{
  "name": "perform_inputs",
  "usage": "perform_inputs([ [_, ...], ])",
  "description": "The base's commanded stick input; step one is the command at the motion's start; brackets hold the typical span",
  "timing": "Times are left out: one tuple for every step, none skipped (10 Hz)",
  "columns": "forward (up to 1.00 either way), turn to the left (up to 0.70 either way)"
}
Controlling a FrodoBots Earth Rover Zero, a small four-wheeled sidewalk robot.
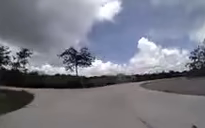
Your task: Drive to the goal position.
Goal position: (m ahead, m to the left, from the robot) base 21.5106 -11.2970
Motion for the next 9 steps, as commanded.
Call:
perform_inputs([
  [0.85, 0.00],
  [0.85, 0.00],
  [0.85, 0.00],
  [0.85, 0.00],
  [0.85, 0.00],
  [0.85, 0.00],
  [0.85, 0.00],
  [0.85, 0.00],
  [0.85, 0.00],
])
